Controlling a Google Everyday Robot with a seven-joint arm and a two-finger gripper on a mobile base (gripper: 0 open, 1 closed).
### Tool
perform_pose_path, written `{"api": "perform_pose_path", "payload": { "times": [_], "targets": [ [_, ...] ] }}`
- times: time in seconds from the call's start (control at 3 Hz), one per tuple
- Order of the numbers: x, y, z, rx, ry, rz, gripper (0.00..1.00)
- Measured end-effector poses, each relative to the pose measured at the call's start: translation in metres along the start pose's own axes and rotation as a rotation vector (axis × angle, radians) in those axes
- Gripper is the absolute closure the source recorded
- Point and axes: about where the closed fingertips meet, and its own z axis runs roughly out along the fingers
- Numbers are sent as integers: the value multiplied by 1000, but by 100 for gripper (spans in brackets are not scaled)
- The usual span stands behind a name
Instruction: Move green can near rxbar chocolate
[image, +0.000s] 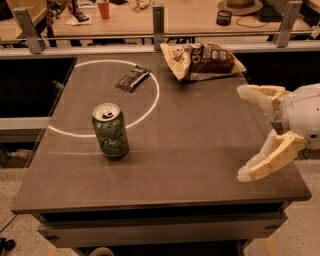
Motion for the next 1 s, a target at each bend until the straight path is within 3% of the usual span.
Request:
{"api": "perform_pose_path", "payload": {
  "times": [0.33, 0.67, 1.0],
  "targets": [
    [-14, 13, 25, -2, -79, 35, 0],
    [-14, 13, 25, -3, -79, 34, 0],
    [-10, 25, 41, 14, -117, 83, 0]
  ]
}}
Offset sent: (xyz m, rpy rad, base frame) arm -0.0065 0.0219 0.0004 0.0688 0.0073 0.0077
